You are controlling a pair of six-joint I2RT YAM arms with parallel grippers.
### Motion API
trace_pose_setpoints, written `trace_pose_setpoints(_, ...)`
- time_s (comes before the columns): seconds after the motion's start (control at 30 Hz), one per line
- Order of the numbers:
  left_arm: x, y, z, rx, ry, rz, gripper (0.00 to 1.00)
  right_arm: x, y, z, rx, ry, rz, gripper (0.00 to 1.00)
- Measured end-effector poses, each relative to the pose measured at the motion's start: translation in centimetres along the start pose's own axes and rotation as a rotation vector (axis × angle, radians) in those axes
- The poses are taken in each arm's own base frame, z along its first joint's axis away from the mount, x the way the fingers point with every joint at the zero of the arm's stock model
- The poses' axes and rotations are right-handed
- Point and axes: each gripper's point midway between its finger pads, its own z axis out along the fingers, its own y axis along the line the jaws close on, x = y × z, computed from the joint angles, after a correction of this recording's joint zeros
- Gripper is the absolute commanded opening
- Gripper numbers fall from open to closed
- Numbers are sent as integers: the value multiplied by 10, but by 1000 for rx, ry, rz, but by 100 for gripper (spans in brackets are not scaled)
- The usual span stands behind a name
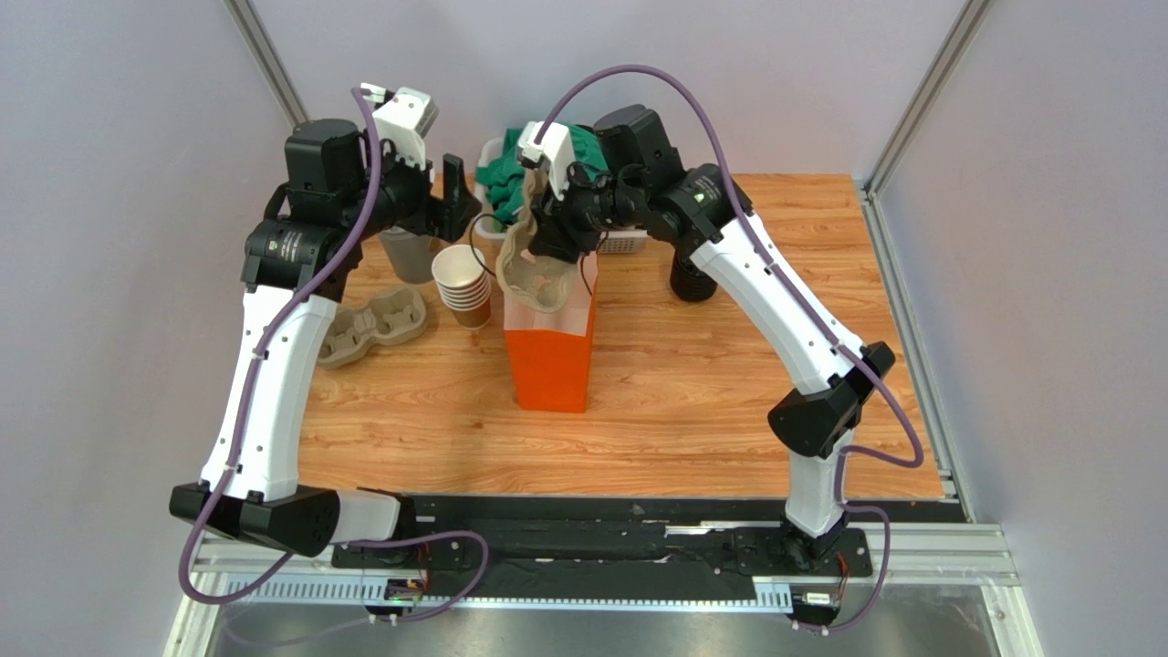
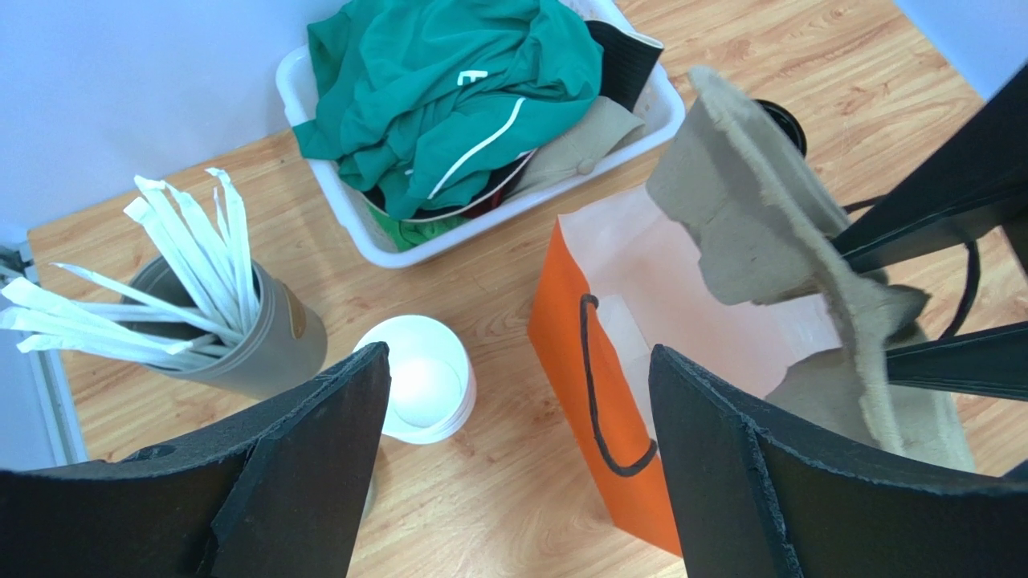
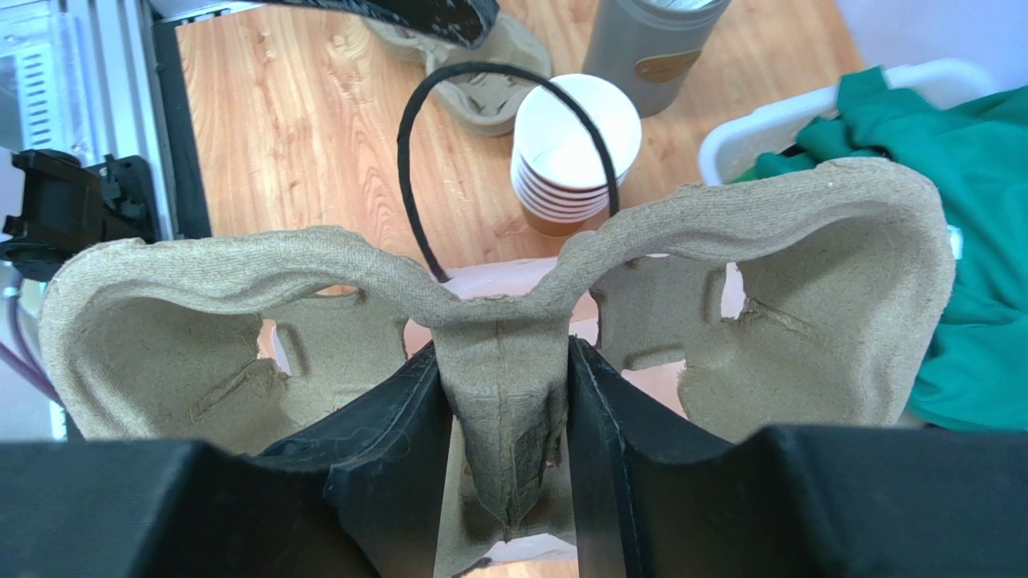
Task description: Pack the takeout coffee
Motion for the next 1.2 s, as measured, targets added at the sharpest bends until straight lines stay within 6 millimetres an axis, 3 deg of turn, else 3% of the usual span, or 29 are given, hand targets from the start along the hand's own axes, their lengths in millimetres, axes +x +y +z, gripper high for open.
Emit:
trace_pose_setpoints(0.2, 1, -1, 1, 6, 2, -2, 87, -10, 1, -9, 39, -16, -49, 40)
trace_pose_setpoints(0.63, 6, -2, 2, 24, 13, -8, 86, -14, -16, -1, 194, 19, -227, 39)
trace_pose_setpoints(0.97, 9, -5, 4, 43, 21, -20, 85, 24, -26, 20, 261, 161, -334, 38)
trace_pose_setpoints(1.2, 10, -18, 6, 115, 23, -41, 84, 38, -26, 26, 293, 227, -387, 38)
